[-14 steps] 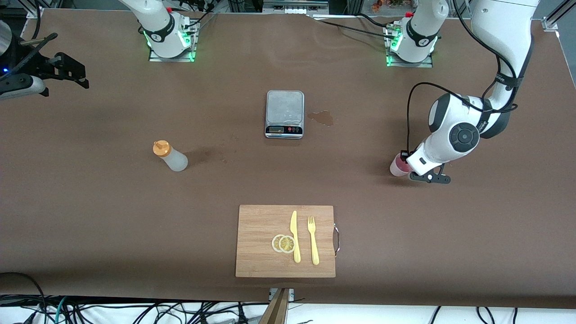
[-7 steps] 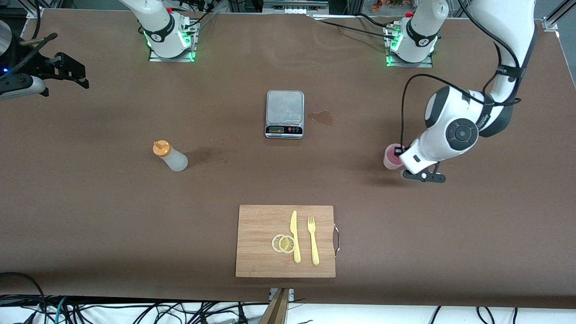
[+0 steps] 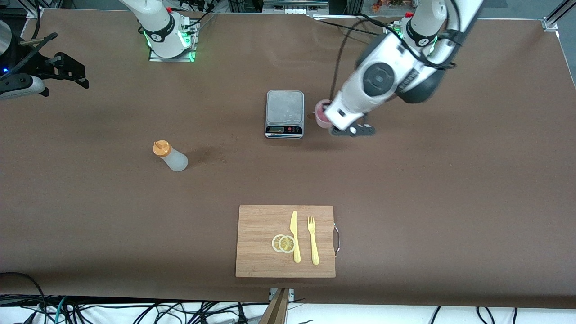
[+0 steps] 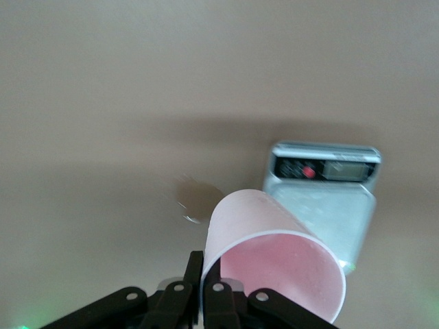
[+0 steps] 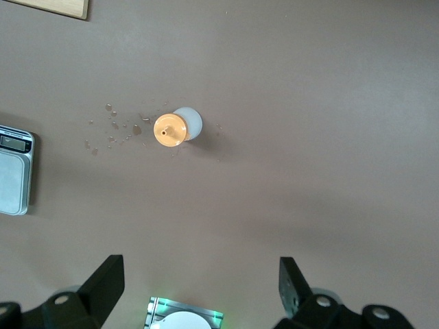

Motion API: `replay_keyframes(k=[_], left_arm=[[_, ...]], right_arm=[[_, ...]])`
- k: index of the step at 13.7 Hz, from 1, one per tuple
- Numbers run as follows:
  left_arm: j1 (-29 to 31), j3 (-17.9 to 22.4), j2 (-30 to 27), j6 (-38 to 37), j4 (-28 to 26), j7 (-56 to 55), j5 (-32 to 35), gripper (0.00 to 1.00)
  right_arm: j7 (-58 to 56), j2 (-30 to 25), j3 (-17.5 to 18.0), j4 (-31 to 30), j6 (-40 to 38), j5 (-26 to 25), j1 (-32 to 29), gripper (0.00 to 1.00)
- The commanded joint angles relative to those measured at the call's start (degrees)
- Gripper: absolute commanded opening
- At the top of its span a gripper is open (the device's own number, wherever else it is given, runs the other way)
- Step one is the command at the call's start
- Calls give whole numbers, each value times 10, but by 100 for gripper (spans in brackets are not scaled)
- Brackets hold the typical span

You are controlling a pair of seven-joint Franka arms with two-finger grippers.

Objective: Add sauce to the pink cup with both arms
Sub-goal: 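Carry the pink cup with the left gripper onto the scale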

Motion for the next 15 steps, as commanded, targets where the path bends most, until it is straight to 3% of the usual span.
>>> replay_keyframes(k=[1,4,8,9,10,12,15], left_arm=[[-58,-7,35,31,1,-95,-3,0],[-109,-3,88,111,-5,-144,4,0],[-126,-3,139,160,-2,-192,88,0],[-121,-4,137,159,-1,-198,88,57],[-119,-5,131,154,0,-210,88,100],[-112,-6,116,144,2,-213,86,100],[-106,-10,67,61,26,-211,82,100]], right_arm=[[7,0,0,9,-10,8,0,100],[7,1,0,9,-10,8,0,100],[6,1,0,9,-8,1,0,100],[7,1,-1,9,-8,1,0,100],[6,1,-1,9,-8,0,0,100],[2,1,0,9,-10,-1,0,100],[-2,-1,-11,14,-10,3,-4,100]])
